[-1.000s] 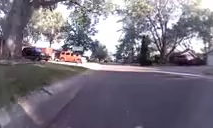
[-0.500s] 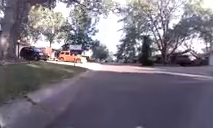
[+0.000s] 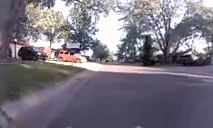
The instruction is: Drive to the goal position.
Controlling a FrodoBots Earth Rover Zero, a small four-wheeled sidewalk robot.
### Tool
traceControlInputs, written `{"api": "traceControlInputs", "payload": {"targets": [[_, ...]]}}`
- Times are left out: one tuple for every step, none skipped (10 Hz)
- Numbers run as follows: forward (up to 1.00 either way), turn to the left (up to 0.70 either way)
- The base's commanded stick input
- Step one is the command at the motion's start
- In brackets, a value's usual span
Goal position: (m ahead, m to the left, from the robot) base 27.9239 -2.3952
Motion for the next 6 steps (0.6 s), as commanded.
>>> {"api": "traceControlInputs", "payload": {"targets": [[1.0,-0.04],[1.0,-0.04],[1.0,-0.38],[1.0,-0.39],[1.0,-0.39],[1.0,-0.28]]}}
